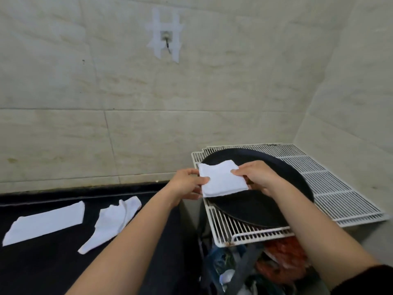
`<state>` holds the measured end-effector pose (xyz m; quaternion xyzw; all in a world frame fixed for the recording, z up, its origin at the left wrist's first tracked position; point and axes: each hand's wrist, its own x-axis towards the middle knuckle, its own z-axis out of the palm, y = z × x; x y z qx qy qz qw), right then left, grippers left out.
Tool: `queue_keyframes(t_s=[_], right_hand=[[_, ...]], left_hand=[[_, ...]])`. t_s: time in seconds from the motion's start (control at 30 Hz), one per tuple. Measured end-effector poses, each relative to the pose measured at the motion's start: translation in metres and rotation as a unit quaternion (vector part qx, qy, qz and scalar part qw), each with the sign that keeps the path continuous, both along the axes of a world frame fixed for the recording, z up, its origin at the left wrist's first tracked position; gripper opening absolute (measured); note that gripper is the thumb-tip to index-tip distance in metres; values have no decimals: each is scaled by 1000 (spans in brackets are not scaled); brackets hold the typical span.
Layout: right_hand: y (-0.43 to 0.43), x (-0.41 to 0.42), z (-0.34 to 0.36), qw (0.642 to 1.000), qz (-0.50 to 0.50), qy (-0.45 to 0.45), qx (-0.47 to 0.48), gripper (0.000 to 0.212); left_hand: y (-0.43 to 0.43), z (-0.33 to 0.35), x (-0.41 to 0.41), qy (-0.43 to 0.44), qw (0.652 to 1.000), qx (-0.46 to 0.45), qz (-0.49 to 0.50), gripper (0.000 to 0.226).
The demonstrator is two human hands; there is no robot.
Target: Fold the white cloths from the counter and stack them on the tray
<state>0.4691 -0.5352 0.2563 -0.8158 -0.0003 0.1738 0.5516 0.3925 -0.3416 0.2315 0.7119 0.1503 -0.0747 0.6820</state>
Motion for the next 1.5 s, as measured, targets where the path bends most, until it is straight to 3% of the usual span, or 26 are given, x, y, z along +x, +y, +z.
queue_keyframes(t_s=[0.47, 0.63, 1.2, 1.33, 1.5], right_hand=[[-56, 82, -29, 998, 11, 25, -49, 16], [-45, 92, -38, 996, 50, 35, -72, 19], [-29, 88, -46, 988, 102, 31, -113, 17], [-26, 85, -47, 984, 106, 7, -146, 18], [-18, 80, -47, 971, 83, -52, -217, 22]], left_hand=[[-57, -13, 89, 22, 987, 161, 16, 13], [-44, -25, 97, 40, 982, 184, 25, 38], [-29, -28, 85, 15, 944, 329, 6, 55], [-28, -27, 80, 4, 902, 430, -20, 76], [-28, -33, 75, -9, 885, 464, -37, 55]])
